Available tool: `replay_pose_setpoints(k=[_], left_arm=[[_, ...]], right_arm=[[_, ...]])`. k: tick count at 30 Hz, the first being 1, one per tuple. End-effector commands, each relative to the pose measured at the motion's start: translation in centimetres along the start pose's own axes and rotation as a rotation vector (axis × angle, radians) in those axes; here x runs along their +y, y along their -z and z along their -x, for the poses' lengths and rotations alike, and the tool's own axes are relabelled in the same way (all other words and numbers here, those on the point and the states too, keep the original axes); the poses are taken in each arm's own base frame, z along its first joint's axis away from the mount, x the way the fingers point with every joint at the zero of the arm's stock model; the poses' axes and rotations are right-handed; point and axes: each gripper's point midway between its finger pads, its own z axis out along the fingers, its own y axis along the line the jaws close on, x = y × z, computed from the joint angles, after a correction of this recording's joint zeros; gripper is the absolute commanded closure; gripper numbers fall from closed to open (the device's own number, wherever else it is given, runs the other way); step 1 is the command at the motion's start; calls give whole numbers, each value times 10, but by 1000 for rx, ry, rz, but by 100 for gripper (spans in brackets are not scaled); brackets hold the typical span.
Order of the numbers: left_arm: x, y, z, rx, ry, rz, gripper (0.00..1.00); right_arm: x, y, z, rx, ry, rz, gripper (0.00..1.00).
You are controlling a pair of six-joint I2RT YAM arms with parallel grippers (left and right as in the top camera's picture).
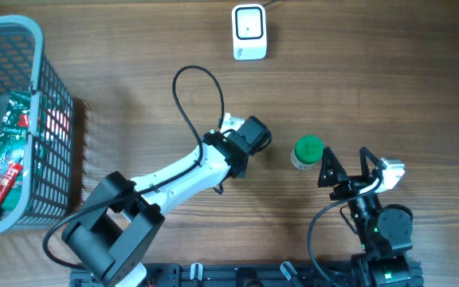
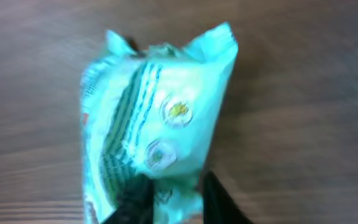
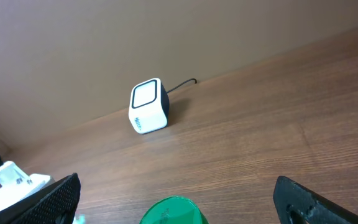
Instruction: Scan the item barcode
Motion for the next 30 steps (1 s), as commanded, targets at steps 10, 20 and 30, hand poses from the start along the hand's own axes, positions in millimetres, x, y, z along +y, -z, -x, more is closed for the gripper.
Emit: replay_pose_setpoints(k=[10, 20, 30], left_arm=[[13, 99, 64, -220, 158, -204, 83], [31, 55, 46, -67, 193, -148, 94], [19, -3, 9, 140, 151, -99, 94]], right_arm=[[-1, 0, 1, -6, 18, -8, 0], [-1, 0, 1, -6, 18, -8, 0], [-1, 0, 1, -6, 18, -8, 1]])
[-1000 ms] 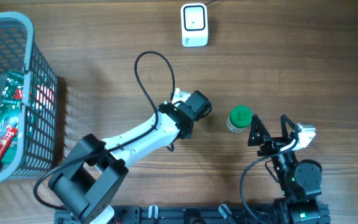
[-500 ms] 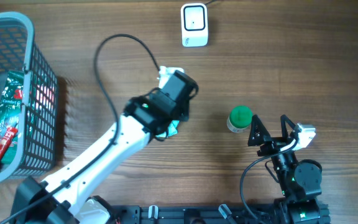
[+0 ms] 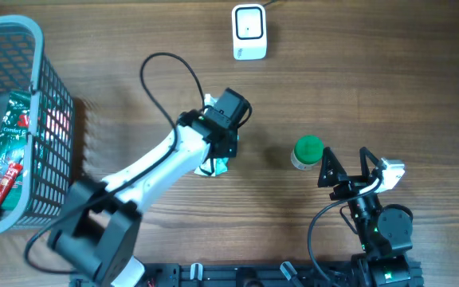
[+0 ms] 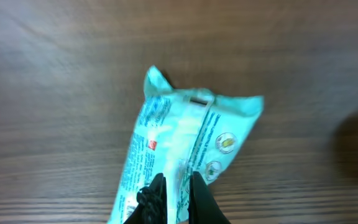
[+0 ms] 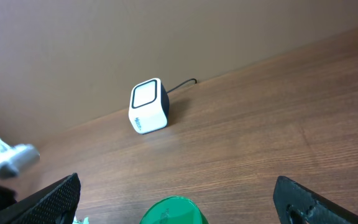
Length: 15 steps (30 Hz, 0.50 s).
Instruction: Scan the item barcode
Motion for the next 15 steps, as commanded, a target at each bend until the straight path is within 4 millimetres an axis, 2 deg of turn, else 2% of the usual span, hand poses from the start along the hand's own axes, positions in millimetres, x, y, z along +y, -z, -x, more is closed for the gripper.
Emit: replay_pose_setpoints(k=[1, 9, 11, 14, 15], left_arm=[[2, -26, -21, 102, -8, 20, 94], [5, -63, -37, 181, -20, 67, 93], [4, -66, -38, 186, -19, 62, 86], [-2, -67, -37, 185, -15, 32, 82], [-5, -67, -37, 188, -14, 17, 84]], right_arm=[[-1, 0, 1, -6, 18, -8, 0], [-1, 0, 1, -6, 18, -8, 0], [-1, 0, 1, -6, 18, -8, 0], [-1, 0, 1, -6, 18, -8, 0], [-1, 0, 1, -6, 18, -8, 0]])
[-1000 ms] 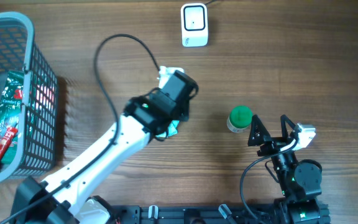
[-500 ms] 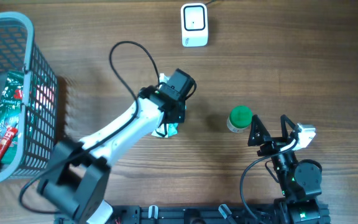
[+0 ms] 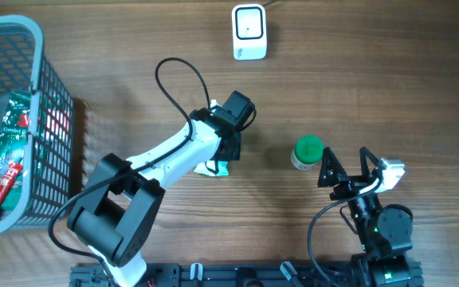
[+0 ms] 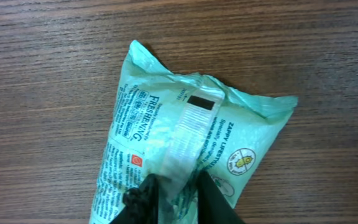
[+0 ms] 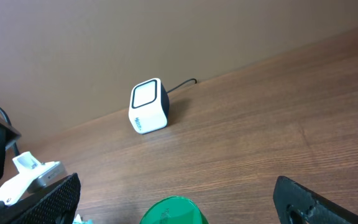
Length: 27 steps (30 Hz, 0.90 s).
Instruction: Scan the item barcode
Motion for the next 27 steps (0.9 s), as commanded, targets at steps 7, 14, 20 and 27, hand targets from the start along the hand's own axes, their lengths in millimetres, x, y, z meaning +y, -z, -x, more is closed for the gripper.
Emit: replay_pose_setpoints(k=[7, 14, 20, 27], left_arm=[[-16, 25, 24, -63, 28, -111, 87], [-11, 112, 62, -290, 68, -190, 69], [10, 97, 38, -175, 71, -106, 84], [12, 66, 12, -32, 38, -41, 93]], right_arm=[[-1, 0, 1, -6, 18, -8, 0], [-1, 0, 1, -6, 18, -8, 0], [-1, 0, 1, -6, 18, -8, 0], [-1, 0, 1, -5, 18, -8, 0]])
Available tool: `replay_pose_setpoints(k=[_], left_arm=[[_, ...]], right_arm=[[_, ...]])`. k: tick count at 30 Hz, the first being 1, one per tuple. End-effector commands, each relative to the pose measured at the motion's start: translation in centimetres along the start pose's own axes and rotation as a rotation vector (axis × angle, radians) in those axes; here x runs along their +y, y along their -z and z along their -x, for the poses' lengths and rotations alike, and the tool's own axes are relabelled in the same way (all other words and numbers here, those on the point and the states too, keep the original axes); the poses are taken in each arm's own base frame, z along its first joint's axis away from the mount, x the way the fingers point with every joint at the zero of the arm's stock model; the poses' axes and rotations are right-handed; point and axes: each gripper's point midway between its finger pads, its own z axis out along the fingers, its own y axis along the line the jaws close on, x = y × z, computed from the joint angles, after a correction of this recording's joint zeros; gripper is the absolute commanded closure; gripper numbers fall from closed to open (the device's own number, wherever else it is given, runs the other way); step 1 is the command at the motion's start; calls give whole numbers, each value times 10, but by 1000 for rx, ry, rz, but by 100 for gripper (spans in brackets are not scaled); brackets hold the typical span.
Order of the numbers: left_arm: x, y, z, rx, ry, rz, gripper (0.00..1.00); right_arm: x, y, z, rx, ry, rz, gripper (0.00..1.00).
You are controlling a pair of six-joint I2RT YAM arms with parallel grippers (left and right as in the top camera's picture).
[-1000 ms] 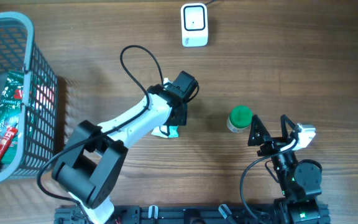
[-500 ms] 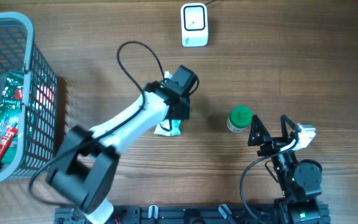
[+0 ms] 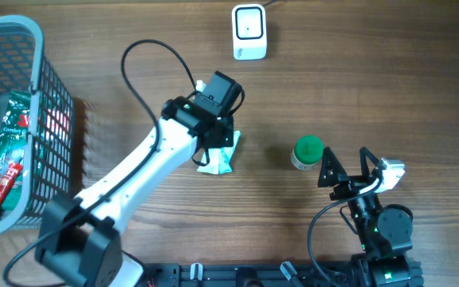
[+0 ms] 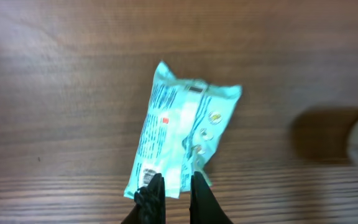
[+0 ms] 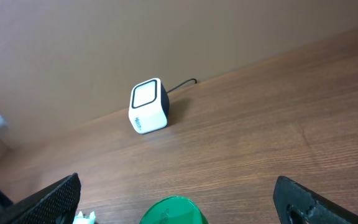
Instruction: Scan the item barcode
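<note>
A mint-green packet [image 4: 182, 140] lies flat on the wooden table [image 3: 373, 80], printed side up, and also shows below the left arm's wrist as the packet [image 3: 221, 158]. My left gripper [image 4: 176, 177] hangs above its near end with the fingers almost together and nothing between them. The white scanner [image 3: 249, 32] stands at the table's far edge, seen again as the scanner [image 5: 148, 106]. My right gripper [image 5: 176, 180] rests wide open at the front right.
A green-lidded jar [image 3: 307, 151] stands just ahead of the right gripper, its lid [image 5: 173, 213] low in that wrist view. A grey wire basket [image 3: 54, 119] with several packets stands at the left edge. The left arm's black cable loops over the table's middle.
The left gripper was low with its fingers apart on either side of the packet's end. Now it is higher and farther back-left, fingers closer together. The packet stays on the table; the right arm is still.
The left gripper first held the packet close to its camera near the table's middle. Then the packet was lower, left of the jar. Then it lay flat with the fingers straddling its end. Now the gripper is clear above it.
</note>
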Motion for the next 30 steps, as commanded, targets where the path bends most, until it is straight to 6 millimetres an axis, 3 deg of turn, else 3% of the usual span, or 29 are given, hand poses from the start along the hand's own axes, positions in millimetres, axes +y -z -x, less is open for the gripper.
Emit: replay_pose_setpoints(k=[1, 5, 11, 14, 17, 20, 26, 30], left_arm=[[0, -22, -16, 77, -20, 28, 93], [-7, -42, -39, 185, -28, 1, 93], [-1, -73, -73, 283, -62, 53, 91], [-4, -87, -80, 275, -75, 46, 94], [-9, -87, -75, 248, -77, 26, 96], [-18, -74, -58, 190, -70, -11, 96], [-30, -18, -10, 19, -32, -109, 87], [-9, 6, 11, -62, 27, -100, 83]], right_arm=[[-1, 0, 1, -5, 18, -8, 0], [-1, 0, 1, -5, 18, -8, 0], [-1, 0, 1, -5, 18, -8, 0], [-1, 0, 1, -5, 18, -8, 0], [-1, 0, 1, -5, 19, -8, 0], [-1, 0, 1, -5, 18, -8, 0], [-1, 0, 1, -5, 19, -8, 0], [-1, 0, 1, -5, 18, -8, 0]])
